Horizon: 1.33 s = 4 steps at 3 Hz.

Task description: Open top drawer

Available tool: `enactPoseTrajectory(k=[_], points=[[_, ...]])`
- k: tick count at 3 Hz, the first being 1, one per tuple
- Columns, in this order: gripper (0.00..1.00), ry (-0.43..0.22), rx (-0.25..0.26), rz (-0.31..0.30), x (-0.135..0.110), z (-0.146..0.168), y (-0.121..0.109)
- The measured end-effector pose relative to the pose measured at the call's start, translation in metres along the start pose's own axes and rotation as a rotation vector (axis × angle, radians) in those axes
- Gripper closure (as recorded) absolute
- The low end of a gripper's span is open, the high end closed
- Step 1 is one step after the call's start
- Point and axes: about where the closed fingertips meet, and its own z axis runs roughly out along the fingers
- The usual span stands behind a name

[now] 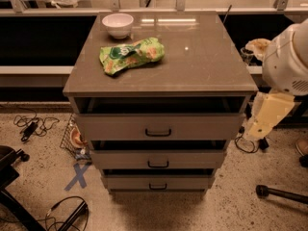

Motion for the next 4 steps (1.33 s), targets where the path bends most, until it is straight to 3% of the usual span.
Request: enactPoseTrajectory(k=[1, 2, 3, 4], points=[[0.0, -0.012, 0.053, -0.044, -0.014, 0.057, 0.017], [0.0, -0.009, 0.053, -0.047, -0.015, 0.058, 0.018], [0.0, 0.032, 0.064, -0.057, -0.011, 0.091, 0.026], [0.0, 0.091, 0.088, -0.086, 0.0, 0.152, 0.037]])
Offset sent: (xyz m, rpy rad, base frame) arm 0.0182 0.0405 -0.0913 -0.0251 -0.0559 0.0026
